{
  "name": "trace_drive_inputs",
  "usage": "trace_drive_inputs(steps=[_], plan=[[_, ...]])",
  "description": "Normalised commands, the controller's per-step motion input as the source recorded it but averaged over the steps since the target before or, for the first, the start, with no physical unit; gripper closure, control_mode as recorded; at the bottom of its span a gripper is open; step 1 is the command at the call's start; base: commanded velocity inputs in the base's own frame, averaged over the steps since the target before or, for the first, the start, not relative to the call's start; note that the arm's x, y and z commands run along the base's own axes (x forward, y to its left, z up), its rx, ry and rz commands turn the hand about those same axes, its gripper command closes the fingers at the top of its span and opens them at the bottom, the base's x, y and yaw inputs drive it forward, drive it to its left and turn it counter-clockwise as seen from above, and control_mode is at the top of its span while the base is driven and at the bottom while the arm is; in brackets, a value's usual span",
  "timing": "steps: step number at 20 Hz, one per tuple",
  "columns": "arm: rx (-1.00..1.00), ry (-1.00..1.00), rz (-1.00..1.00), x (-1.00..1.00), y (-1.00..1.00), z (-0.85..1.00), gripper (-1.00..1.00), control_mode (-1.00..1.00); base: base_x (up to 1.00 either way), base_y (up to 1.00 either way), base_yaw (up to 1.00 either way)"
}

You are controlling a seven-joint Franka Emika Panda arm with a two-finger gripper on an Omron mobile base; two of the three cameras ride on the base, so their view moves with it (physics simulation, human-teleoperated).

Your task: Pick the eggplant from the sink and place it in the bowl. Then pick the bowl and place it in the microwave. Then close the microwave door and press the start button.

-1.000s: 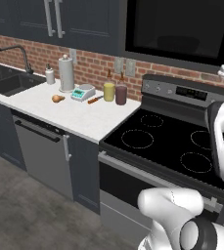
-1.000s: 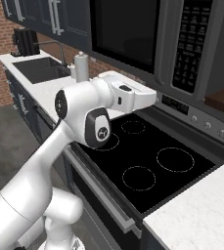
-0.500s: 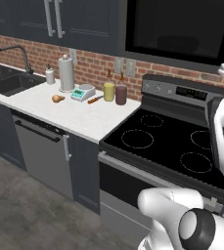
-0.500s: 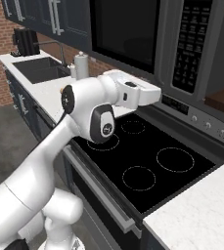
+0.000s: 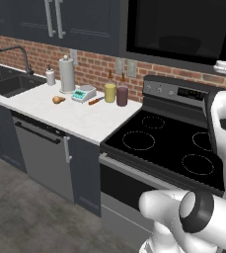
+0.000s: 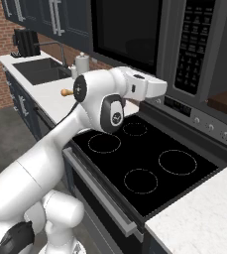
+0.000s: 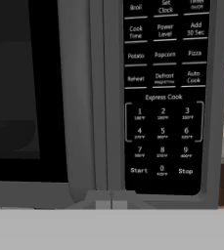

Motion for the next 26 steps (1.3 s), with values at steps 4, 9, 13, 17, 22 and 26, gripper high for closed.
trace_drive_inputs(steps=[4, 9, 13, 17, 22, 26], plan=[[0.02, 0.00, 0.01, 0.02, -0.26, 0.00, 1.00, -1.00, 0.00, 0.00, 0.00], [0.09, 0.00, 0.01, 0.00, -0.55, 0.00, 1.00, -1.00, 0.00, 0.00, 0.00], [0.05, 0.00, 0.00, 0.00, -0.35, 0.00, 1.00, -1.00, 0.00, 0.00, 0.00], [0.01, 0.00, 0.00, 0.00, -0.23, 0.00, 1.00, -1.00, 0.00, 0.00, 0.00], [0.00, 0.00, 0.00, 0.00, -0.01, 0.00, 1.00, -1.00, 0.00, 0.00, 0.00], [0.00, 0.00, 0.00, 0.00, 0.00, 0.00, 1.00, -1.00, 0.00, 0.00, 0.00]])
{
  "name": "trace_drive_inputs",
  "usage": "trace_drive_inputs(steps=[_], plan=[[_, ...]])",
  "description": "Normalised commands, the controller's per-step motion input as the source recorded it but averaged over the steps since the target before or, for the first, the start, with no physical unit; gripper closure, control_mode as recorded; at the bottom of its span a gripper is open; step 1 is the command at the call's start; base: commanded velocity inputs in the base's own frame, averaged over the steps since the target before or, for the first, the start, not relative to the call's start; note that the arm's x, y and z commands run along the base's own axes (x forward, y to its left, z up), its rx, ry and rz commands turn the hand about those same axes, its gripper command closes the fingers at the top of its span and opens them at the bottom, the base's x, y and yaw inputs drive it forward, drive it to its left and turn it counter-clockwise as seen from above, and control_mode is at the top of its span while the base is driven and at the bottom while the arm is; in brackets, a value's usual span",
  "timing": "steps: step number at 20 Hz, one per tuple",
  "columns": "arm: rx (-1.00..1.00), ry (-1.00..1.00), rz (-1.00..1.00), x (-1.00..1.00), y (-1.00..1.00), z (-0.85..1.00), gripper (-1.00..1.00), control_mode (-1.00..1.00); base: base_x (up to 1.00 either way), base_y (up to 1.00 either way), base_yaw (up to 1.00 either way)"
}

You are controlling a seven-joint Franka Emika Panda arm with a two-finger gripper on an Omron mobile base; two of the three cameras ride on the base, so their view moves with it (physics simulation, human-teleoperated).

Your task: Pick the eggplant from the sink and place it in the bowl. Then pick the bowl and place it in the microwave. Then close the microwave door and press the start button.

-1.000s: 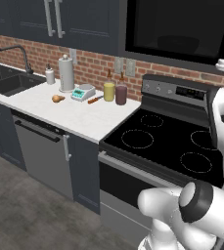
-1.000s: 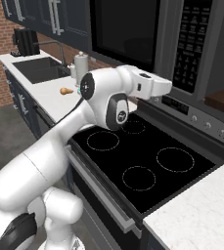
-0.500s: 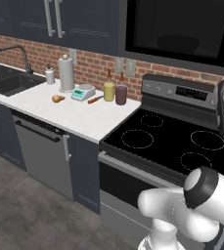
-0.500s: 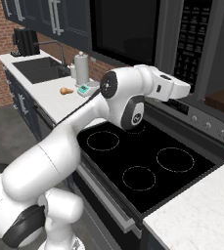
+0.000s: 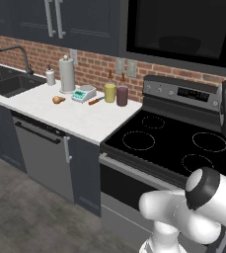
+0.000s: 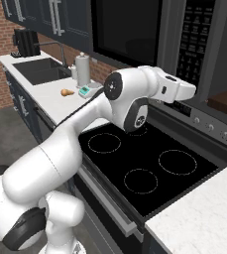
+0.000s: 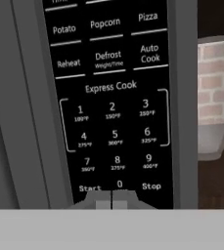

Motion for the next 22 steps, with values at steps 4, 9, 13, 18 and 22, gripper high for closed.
trace_drive_inputs(steps=[4, 9, 13, 18, 22], plan=[[0.00, 0.00, 0.00, 0.09, 0.00, -0.14, 1.00, -1.00, 0.00, 0.00, 0.00], [0.00, 0.00, 0.00, 0.17, 0.00, -0.11, 1.00, -1.00, 0.00, 0.00, 0.00], [0.00, 0.00, 0.00, 0.18, -0.04, 0.00, 1.00, -1.00, 0.00, 0.00, 0.00], [0.00, 0.00, 0.00, 0.14, 0.00, 0.00, 1.00, -1.00, 0.00, 0.00, 0.00], [0.00, 0.00, 0.00, 0.05, 0.00, -0.01, 1.00, -1.00, 0.00, 0.00, 0.00]])
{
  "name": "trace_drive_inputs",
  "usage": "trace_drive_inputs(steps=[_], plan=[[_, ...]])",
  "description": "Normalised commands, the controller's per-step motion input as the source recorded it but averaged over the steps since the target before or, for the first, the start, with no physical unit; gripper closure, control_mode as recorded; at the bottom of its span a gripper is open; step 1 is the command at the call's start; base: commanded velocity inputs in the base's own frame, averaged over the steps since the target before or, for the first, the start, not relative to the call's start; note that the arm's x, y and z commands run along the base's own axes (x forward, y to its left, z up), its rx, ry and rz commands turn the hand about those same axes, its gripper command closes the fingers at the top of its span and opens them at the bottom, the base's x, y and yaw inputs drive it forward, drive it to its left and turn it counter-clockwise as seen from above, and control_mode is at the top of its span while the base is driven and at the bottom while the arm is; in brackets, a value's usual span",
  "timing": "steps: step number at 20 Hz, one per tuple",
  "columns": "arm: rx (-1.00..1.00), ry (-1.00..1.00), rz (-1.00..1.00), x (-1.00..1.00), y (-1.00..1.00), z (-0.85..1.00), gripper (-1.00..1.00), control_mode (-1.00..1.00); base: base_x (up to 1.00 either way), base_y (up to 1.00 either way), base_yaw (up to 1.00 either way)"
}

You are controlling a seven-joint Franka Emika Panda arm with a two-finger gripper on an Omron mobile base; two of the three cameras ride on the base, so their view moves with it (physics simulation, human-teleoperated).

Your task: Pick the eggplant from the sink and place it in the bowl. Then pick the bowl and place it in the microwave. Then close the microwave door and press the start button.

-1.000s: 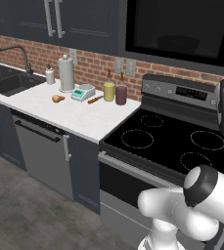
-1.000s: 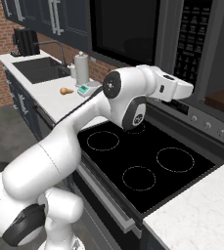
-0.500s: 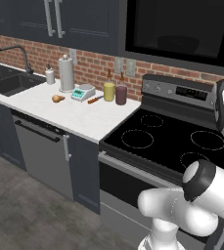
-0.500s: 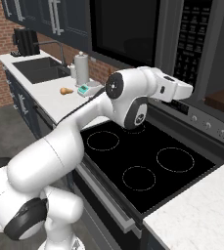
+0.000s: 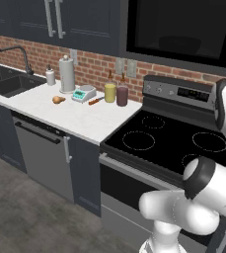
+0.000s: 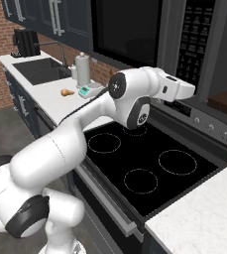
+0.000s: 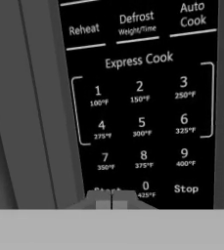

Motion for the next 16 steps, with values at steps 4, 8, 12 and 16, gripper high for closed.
trace_drive_inputs(steps=[4, 8, 12, 16], plan=[[0.00, 0.00, 0.00, 0.20, 0.00, -0.02, 1.00, -1.00, 0.00, 0.00, 0.00], [0.00, 0.01, 0.00, 0.21, -0.05, 0.00, 1.00, -1.00, 0.00, 0.00, 0.00], [0.00, 0.00, 0.01, 0.12, -0.12, -0.04, 1.00, -1.00, 0.00, 0.00, 0.00], [0.04, 0.00, 0.05, 0.08, -0.30, -0.09, 1.00, -1.00, 0.00, 0.00, 0.00]])
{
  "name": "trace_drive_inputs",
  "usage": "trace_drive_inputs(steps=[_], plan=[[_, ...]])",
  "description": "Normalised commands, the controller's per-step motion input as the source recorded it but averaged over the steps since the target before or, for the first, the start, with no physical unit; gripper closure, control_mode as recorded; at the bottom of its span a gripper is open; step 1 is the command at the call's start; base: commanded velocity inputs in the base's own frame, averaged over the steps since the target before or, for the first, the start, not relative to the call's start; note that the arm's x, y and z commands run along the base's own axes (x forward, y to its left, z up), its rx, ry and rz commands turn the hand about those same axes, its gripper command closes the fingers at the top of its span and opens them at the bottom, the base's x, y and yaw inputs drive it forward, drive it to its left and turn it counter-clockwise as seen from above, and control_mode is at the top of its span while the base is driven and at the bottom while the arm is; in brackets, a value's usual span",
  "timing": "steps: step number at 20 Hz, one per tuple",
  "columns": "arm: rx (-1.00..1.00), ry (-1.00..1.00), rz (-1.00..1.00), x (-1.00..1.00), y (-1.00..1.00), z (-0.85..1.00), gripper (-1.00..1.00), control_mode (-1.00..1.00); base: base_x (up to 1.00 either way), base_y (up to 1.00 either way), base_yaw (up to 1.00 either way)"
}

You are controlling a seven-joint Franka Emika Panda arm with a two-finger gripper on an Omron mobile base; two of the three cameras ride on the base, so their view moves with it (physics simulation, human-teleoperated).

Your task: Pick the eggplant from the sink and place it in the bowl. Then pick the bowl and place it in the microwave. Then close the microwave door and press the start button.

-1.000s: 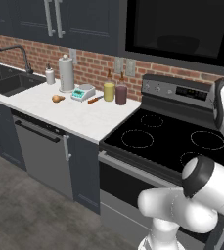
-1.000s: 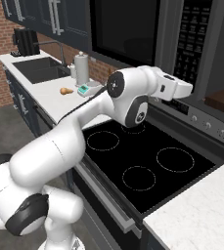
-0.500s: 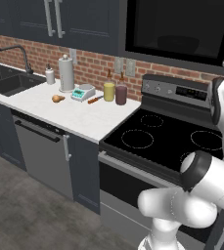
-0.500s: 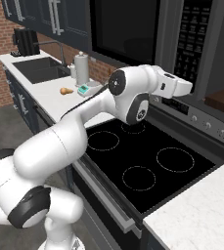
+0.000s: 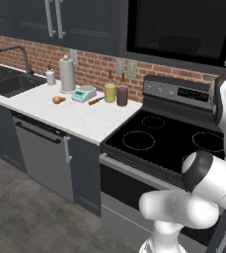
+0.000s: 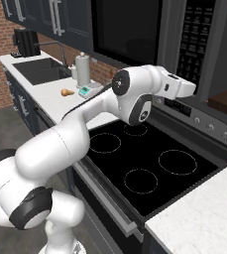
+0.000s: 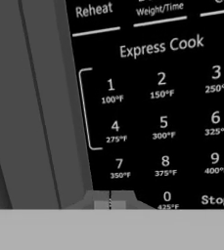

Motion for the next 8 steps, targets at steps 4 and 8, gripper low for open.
trace_drive_inputs(steps=[4, 8], plan=[[0.07, 0.00, 0.10, 0.19, -0.31, -0.25, 1.00, -1.00, 0.00, 0.00, 0.00], [0.10, -0.02, 0.12, 0.38, -0.34, -0.25, 1.00, -1.00, 0.00, 0.00, 0.00]])
